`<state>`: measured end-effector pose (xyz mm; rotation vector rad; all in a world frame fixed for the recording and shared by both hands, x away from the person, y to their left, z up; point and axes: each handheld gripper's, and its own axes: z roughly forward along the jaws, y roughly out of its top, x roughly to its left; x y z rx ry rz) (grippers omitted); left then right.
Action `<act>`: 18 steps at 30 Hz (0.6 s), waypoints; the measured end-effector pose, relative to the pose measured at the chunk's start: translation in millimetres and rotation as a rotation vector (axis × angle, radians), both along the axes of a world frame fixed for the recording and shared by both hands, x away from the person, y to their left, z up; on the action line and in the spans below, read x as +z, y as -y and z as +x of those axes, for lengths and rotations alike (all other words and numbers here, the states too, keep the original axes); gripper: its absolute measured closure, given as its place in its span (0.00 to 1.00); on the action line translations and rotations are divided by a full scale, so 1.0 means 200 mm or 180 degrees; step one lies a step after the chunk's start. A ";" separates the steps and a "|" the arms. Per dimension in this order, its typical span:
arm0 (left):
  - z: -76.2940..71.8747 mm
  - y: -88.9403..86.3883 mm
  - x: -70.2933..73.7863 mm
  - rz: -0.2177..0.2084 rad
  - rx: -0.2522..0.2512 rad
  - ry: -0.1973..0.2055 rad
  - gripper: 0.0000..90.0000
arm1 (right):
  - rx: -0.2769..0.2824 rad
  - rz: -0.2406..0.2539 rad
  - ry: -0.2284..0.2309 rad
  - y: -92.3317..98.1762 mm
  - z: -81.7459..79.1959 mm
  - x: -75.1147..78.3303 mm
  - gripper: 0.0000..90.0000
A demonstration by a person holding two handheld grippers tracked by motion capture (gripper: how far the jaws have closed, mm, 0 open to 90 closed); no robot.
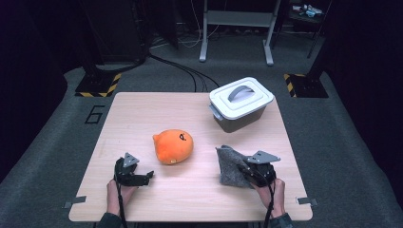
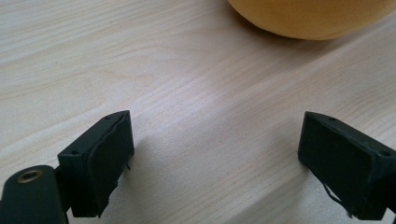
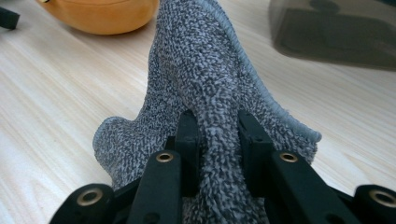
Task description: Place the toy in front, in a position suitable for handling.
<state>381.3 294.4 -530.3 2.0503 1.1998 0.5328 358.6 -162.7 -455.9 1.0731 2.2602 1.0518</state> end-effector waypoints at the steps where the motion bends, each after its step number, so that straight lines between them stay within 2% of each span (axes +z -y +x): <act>1: 0.00 0.00 0.00 0.0000 0.0000 0.0000 0.11 | -0.0015 0.0006 0.0003 0.01 0.00 0.00 0.81; 11: 0.00 0.00 0.00 -0.0001 0.0000 0.0000 0.11 | -0.0213 0.0039 0.0053 0.11 0.03 0.02 0.81; 18: 0.00 0.00 0.00 -0.0001 0.0000 0.0000 0.11 | -0.0326 0.0005 0.0069 0.18 0.06 0.03 0.81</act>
